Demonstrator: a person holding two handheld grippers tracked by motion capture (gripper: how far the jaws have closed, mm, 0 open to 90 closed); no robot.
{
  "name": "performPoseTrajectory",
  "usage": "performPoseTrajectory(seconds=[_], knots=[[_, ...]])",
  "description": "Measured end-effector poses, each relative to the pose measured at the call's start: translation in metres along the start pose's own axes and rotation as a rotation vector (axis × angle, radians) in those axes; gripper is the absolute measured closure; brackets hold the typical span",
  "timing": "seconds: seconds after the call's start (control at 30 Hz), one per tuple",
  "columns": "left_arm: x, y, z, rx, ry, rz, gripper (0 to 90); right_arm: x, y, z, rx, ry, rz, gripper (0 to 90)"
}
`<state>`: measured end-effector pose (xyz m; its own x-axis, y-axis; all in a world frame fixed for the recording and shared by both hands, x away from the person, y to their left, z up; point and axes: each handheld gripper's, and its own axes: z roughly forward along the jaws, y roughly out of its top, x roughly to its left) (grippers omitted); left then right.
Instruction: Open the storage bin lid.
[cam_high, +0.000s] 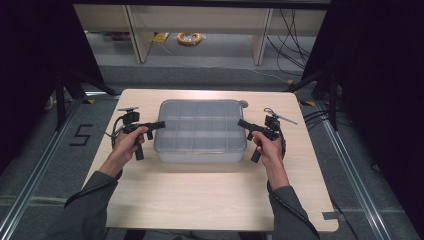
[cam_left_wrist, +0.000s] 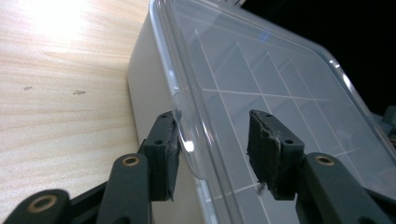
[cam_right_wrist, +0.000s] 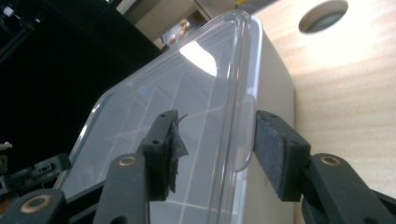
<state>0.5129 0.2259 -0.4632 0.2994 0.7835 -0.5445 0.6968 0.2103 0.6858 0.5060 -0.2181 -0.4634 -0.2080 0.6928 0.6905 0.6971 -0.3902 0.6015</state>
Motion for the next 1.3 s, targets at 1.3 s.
performPoseTrajectory(seconds=[1.3], knots=[[-0.039, -0.024, -0.079, -0.127, -0.064, 0.108, 62.0, 0.053, -0.013, -0.069, -0.132, 0.109, -0.164, 69.1]])
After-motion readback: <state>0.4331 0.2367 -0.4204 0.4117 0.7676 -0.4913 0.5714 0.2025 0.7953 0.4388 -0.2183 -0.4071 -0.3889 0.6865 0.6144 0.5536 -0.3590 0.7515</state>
